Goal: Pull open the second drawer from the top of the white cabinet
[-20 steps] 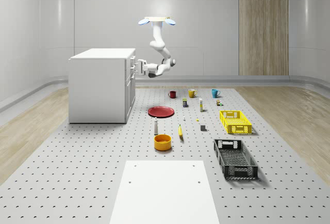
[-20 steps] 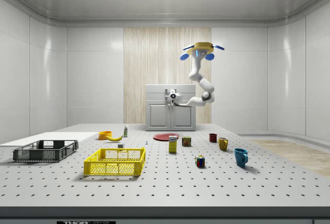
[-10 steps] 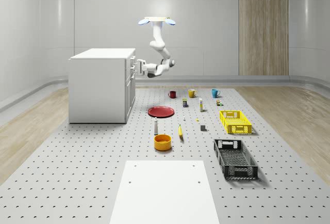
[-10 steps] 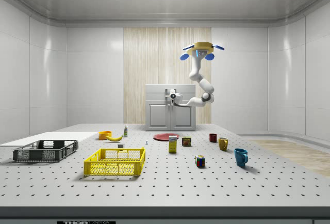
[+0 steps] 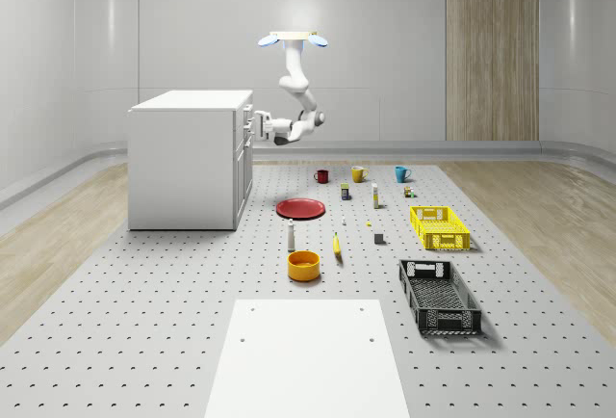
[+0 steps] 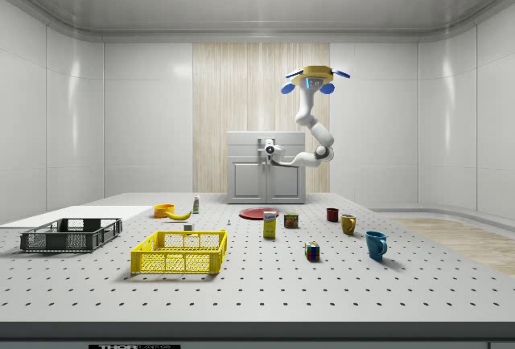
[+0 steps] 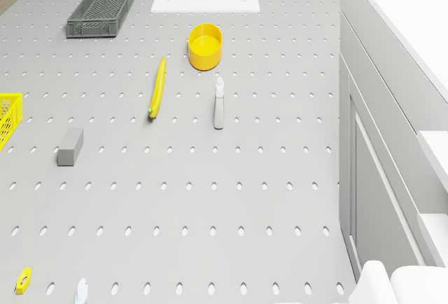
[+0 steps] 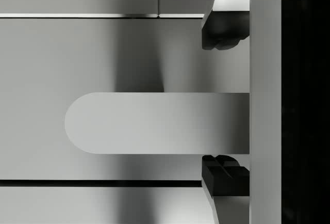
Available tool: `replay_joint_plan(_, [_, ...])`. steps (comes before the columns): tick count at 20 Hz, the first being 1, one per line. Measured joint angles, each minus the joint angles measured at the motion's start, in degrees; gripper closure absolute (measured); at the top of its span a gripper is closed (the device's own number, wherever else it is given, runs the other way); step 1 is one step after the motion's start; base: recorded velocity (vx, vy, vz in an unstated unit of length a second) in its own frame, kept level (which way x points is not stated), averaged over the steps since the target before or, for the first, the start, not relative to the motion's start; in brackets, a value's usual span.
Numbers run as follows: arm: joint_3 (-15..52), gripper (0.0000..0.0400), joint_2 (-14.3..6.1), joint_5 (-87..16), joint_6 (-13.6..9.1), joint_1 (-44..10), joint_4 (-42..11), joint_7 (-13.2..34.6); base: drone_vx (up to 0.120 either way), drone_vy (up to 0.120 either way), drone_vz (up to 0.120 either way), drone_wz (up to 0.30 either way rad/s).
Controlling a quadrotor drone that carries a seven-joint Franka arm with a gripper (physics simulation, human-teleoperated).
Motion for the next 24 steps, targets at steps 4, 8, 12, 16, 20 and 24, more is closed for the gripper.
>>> replay_joint_plan(4, [0.7,0.0227,0.2,0.2,-0.6,-1.0,0.1,0.5,0.0,0.0,0.0,0.0])
replay_joint_plan(8, [1.4,0.0188,-0.2,-2.0,-0.8,-1.8,0.6,3.8,0.0,0.0,0.0,0.0])
replay_joint_plan(12, [1.2,0.0242,0.5,-0.2,-1.6,-2.4,-0.1,-0.9,0.0,0.0,0.0,0.0])
replay_joint_plan(16, [0.7,0.0249,-0.6,-1.6,-3.2,-3.9,-0.7,1.4,0.0,0.0,0.0,0.0])
replay_joint_plan(20, [0.5,0.0231,-1.4,-3.0,-4.2,-4.9,-0.8,3.6,0.0,0.0,0.0,0.0])
replay_joint_plan(24, [0.3,0.0216,-2.0,-4.2,-4.3,-5.2,-0.8,4.0,0.0,0.0,0.0,0.0])
